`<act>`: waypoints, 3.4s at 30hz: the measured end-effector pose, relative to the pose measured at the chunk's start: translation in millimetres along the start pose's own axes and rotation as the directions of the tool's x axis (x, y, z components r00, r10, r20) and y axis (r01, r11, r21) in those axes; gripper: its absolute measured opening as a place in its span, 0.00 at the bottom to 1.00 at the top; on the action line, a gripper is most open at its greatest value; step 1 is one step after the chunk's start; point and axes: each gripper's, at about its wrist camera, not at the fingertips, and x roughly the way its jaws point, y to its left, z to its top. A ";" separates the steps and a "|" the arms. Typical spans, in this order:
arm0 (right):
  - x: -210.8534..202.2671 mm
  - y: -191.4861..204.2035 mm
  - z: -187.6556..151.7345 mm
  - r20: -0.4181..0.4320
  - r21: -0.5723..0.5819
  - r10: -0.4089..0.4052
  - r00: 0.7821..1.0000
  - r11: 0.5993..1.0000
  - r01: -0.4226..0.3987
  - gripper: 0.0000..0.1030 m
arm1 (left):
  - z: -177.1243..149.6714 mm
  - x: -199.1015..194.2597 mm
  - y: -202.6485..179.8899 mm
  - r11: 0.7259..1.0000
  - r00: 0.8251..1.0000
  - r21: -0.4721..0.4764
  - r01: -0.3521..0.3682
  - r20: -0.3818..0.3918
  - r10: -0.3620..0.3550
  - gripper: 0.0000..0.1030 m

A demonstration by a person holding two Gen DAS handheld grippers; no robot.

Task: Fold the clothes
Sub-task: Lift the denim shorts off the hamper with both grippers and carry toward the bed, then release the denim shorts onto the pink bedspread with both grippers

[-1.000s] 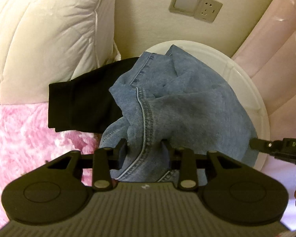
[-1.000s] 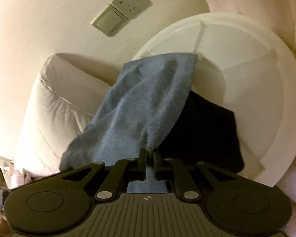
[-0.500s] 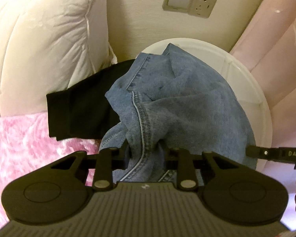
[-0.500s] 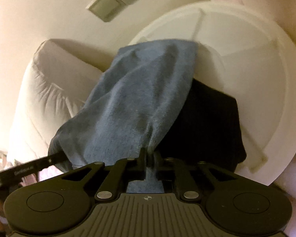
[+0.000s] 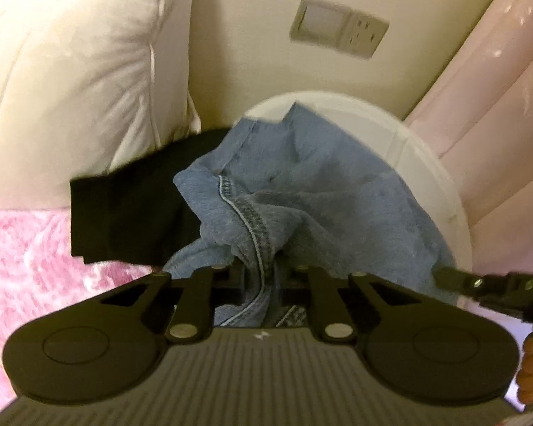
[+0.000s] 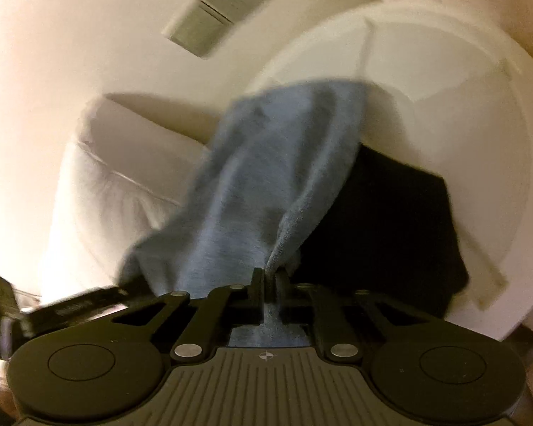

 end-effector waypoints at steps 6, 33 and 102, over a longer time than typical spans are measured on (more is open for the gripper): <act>-43.3 45.5 26.5 0.118 -0.024 0.206 0.971 0.978 -0.205 0.05 | 25.9 -60.4 -7.4 1.000 0.990 0.026 0.012 0.140 -0.015 0.08; -133.5 401.0 -7.7 -0.089 -0.496 0.892 0.444 0.347 -0.796 0.05 | -97.3 -502.5 23.3 0.963 0.545 -0.220 -0.158 0.794 0.271 0.07; -250.5 219.5 -558.6 -0.700 -0.562 -0.282 0.656 -0.348 -0.750 0.64 | -641.6 -495.5 -216.0 -0.130 0.654 -0.902 -0.411 -0.391 0.648 0.21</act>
